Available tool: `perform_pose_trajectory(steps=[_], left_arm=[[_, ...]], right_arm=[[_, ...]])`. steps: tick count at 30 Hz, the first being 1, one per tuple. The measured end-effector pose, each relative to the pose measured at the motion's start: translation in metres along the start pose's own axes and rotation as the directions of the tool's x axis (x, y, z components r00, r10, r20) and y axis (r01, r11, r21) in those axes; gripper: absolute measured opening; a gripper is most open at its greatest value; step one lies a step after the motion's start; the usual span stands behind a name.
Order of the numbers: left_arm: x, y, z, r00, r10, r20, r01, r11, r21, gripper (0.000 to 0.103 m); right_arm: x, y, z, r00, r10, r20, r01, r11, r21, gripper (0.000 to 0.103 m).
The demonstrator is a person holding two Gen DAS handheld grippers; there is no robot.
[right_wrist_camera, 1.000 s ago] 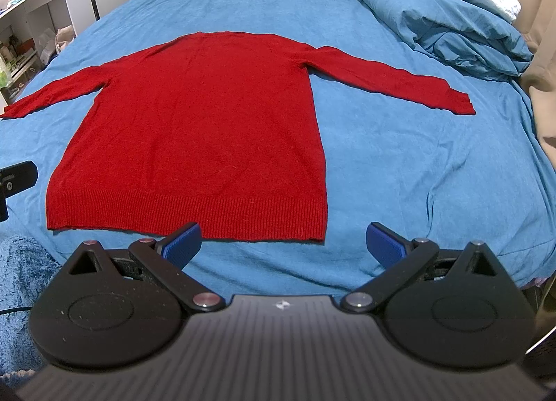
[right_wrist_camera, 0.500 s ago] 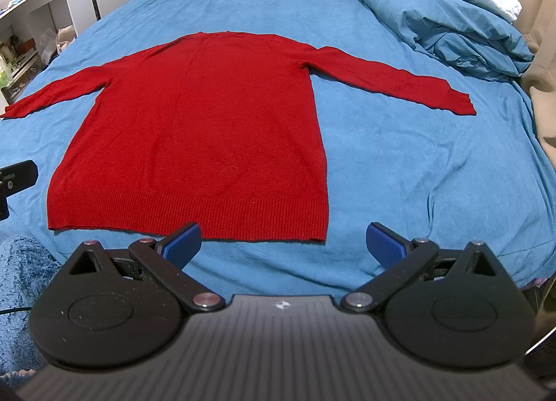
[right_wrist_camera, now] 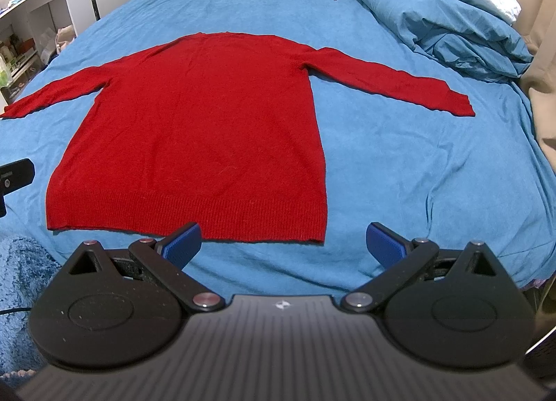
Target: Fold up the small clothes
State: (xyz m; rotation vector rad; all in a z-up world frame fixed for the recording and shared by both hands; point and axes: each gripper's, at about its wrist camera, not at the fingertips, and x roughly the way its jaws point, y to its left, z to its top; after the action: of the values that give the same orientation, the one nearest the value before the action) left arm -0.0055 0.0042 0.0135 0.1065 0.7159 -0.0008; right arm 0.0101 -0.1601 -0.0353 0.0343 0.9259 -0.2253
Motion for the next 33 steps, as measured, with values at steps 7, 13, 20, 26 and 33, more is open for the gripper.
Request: perform_pose_trajectory(steps=[7, 13, 20, 26, 33], left_arm=[[-0.005, -0.004, 0.043, 0.995, -0.041, 0.094, 0.041, 0.999, 0.005, 0.103], [0.012, -0.030, 0.118, 0.971, -0.134, 0.200, 0.119, 0.989, 0.086, 0.103], [0.078, -0.081, 0.199, 0.946, -0.222, 0.235, 0.191, 0.971, 0.146, 0.103], [0.184, -0.132, 0.236, 0.947, -0.291, 0.132, 0.276, 0.953, 0.125, 0.103], [0.308, -0.189, 0.232, 0.962, -0.274, -0.001, 0.271, 0.953, 0.136, 0.103]], right_arm=[[-0.009, -0.019, 0.034, 0.998, 0.003, 0.060, -0.005, 0.999, 0.041, 0.103], [-0.019, -0.076, 0.101, 0.985, 0.005, 0.172, -0.033, 0.986, 0.162, 0.103], [0.013, -0.152, 0.176, 0.967, -0.110, 0.230, 0.055, 0.971, 0.234, 0.103], [0.100, -0.215, 0.200, 0.972, -0.160, 0.175, 0.102, 0.948, 0.302, 0.103], [0.222, -0.271, 0.167, 0.978, -0.186, 0.098, 0.137, 0.916, 0.378, 0.103]])
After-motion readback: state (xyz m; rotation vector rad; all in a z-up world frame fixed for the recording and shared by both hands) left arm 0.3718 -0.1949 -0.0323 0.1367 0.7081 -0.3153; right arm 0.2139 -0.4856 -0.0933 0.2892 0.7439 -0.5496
